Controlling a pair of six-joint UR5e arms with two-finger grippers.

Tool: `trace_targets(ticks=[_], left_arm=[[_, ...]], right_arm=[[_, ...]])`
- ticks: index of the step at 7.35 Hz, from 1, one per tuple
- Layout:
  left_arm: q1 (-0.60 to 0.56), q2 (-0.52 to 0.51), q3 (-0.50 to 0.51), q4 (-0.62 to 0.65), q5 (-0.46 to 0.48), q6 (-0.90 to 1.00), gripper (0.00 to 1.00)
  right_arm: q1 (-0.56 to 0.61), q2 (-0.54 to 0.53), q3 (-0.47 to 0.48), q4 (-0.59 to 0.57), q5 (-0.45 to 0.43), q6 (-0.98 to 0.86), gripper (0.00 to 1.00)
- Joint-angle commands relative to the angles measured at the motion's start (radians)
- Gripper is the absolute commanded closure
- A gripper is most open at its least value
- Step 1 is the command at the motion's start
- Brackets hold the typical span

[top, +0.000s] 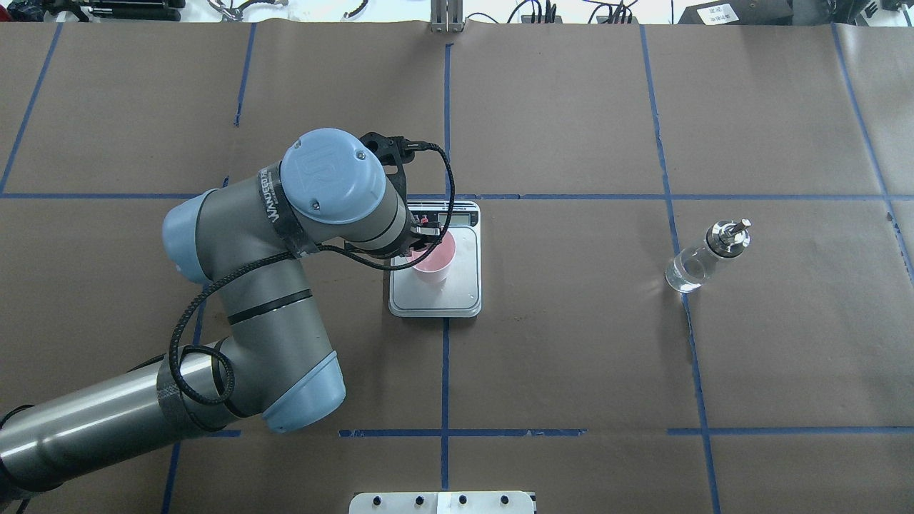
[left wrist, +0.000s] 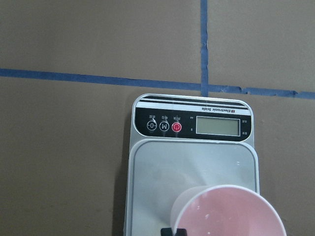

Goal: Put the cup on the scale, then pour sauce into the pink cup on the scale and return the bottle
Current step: 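Lift the pink cup with the left gripper and lower it onto the scale, then open the left gripper and withdraw the left arm from the scale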

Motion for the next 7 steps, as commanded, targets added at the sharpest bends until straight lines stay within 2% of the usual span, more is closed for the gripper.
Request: trace_targets(ticks=[1,2,3,4,6,7], left_arm=[[0.001,0.008,-0.004,-0.011,0.000,0.003,0.31],[0.001,0.008,-0.025,-0.006,0.003,0.006,0.00],[-0.008,0.028,-0.104,0.020,-0.001,0.050,0.00],[-0.024,0.089,-0.233,0.073,-0.005,0.133,0.00],[-0.135,0.222,-0.433,0.188,-0.009,0.352,0.00],[-0.212,0.319,-0.478,0.189,-0.011,0.455,0.00]], right_arm=[[0.000,0.000,0.000,0.000,0.000,0.000,0.00],[0.000,0.000,0.000,0.000,0.000,0.000,0.00],[0.000,0.000,0.006,0.000,0.000,0.002,0.00],[-0.001,0.005,0.030,0.000,0.005,0.043,0.00],[-0.001,-0.001,0.148,-0.003,0.034,0.219,0.00],[-0.021,-0.003,0.176,-0.005,0.035,0.268,0.00]])
